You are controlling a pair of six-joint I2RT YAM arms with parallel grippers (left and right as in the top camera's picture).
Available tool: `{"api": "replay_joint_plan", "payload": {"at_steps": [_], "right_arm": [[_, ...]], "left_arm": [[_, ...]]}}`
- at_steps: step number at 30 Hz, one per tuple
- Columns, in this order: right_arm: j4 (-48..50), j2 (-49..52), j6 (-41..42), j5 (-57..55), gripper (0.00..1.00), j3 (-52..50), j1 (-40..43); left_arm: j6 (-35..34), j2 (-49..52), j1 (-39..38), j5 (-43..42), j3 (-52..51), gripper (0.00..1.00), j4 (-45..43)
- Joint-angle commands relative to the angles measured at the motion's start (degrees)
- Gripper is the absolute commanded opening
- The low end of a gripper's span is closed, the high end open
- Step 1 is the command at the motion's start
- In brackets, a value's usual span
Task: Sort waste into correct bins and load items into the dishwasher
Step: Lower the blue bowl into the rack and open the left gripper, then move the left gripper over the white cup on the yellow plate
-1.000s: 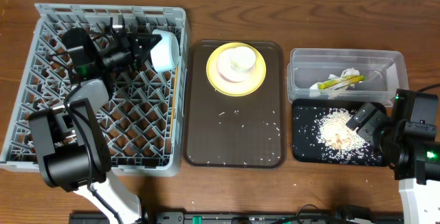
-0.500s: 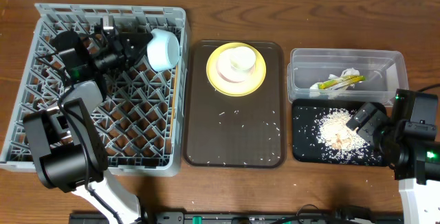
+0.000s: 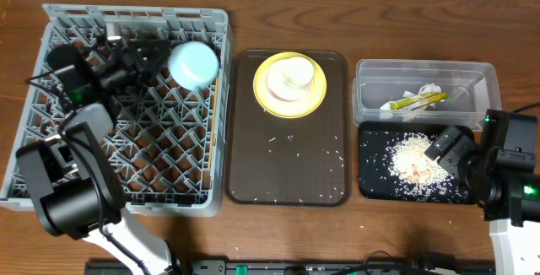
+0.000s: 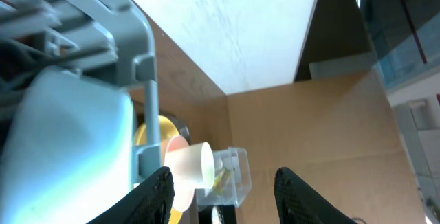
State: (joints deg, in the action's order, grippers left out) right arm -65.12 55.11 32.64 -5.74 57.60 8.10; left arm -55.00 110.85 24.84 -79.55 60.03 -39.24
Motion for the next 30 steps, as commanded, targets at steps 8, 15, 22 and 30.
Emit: {"api": "replay_joint_plan", "payload": {"at_steps": [8, 15, 22, 30], "right_arm": [[-0.04, -0.02, 0.07, 0.0, 0.99, 0.46, 0.5], [-0.04, -0.02, 0.07, 0.0, 0.99, 0.46, 0.5], [-0.04, -0.02, 0.07, 0.0, 0.99, 0.46, 0.5], [-0.04, -0.02, 0.07, 0.0, 0.99, 0.46, 0.5]], "left_arm": [[-1.77, 0.7, 1.53, -2.54, 0.83, 0.45, -0.28], [-4.37, -5.03, -1.36, -1.22, 0.83, 0.41, -0.26], [-2.12, -18.05, -9.05, 6.99, 0.83, 0.41, 6.32], [28.41, -33.38, -26.99, 54.45, 0.85, 0.4, 51.28]]}}
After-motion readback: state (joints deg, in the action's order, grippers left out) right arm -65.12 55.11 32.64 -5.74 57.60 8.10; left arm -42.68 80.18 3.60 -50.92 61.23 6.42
